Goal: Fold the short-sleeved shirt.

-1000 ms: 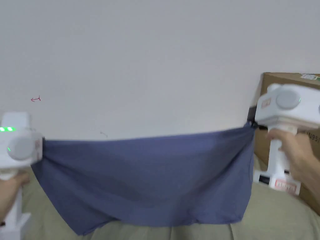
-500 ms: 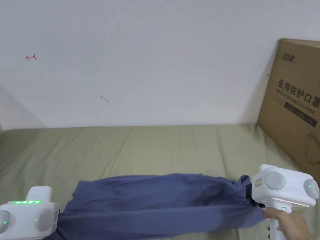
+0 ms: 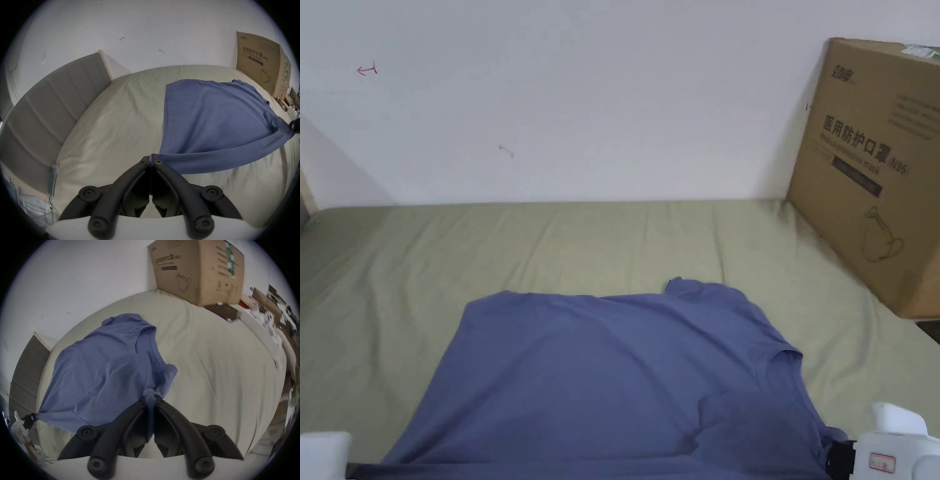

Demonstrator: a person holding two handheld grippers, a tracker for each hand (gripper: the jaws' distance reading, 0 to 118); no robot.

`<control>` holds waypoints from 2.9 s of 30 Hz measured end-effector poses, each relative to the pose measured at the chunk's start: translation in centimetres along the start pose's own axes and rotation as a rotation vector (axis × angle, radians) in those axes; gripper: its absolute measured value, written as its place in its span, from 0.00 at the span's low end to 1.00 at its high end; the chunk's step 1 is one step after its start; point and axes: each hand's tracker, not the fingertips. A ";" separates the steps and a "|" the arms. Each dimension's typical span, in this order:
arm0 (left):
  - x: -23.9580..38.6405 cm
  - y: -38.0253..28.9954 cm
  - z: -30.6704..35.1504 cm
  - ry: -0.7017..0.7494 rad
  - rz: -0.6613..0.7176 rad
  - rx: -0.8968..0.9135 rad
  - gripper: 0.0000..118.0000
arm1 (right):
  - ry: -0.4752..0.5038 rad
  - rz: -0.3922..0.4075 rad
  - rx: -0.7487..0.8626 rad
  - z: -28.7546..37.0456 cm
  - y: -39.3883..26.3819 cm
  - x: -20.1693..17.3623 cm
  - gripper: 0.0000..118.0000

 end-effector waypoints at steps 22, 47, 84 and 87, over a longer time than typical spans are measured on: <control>-1.2 -12.0 12.5 -0.183 0.047 -0.023 0.77 | -0.012 0.122 0.085 11.3 -12.2 4.7 0.61; -0.4 -14.2 8.8 -0.213 -0.062 -0.194 0.00 | 0.026 0.143 0.017 11.4 -17.1 2.9 0.00; -0.6 -9.3 10.2 -0.216 0.025 -0.136 0.00 | 0.009 0.213 0.039 8.3 -8.6 4.7 0.00; -0.6 -9.2 10.2 -0.206 0.017 -0.109 0.00 | 0.015 0.177 0.061 8.1 -6.3 5.0 0.00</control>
